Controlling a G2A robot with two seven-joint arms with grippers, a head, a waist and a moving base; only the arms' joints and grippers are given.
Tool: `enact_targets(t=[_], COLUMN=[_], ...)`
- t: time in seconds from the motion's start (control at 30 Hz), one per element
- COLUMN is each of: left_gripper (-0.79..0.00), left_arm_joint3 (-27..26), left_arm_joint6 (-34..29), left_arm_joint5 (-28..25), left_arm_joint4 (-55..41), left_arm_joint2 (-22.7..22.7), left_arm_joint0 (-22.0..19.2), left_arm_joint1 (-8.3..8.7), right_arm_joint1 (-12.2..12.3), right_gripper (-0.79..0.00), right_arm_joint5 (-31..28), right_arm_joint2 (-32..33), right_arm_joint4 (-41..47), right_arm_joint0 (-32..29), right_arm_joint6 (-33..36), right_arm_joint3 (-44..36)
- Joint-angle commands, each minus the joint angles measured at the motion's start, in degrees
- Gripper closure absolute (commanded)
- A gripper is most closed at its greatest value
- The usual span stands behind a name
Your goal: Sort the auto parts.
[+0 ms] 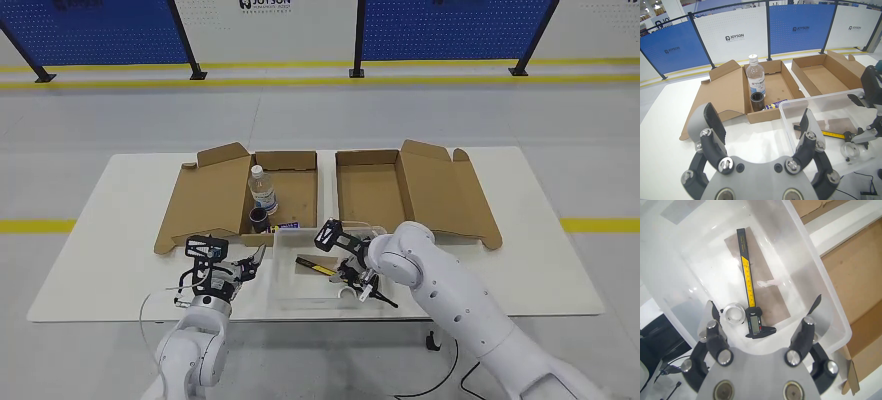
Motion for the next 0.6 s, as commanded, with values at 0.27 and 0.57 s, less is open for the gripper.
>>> enact_targets(t=[0.27,0.57], left_gripper=[-0.785,-0.785], left_arm_joint3=[0.00,0.00], left_arm_joint6=[0.00,0.00], left_arm_joint5=[0.00,0.00], left_arm_joint4=[0.00,0.00], left_arm_joint2=[0.00,0.00], left_arm_joint0=[0.00,0.00], left_arm_joint1=[0.00,0.00], right_arm_joint1=[-0.44,-1.57], right_gripper=[-0.785,-0.542], right_arm_joint5=[0.32,5.28], right_arm_joint2=[-0.95,-2.82], right_arm_joint4=[1.59,1.88], right_arm_joint0=[-0.71,1.76], right_arm_joint6=[0.71,9.68], right_arm_joint3=[1.05,0.85])
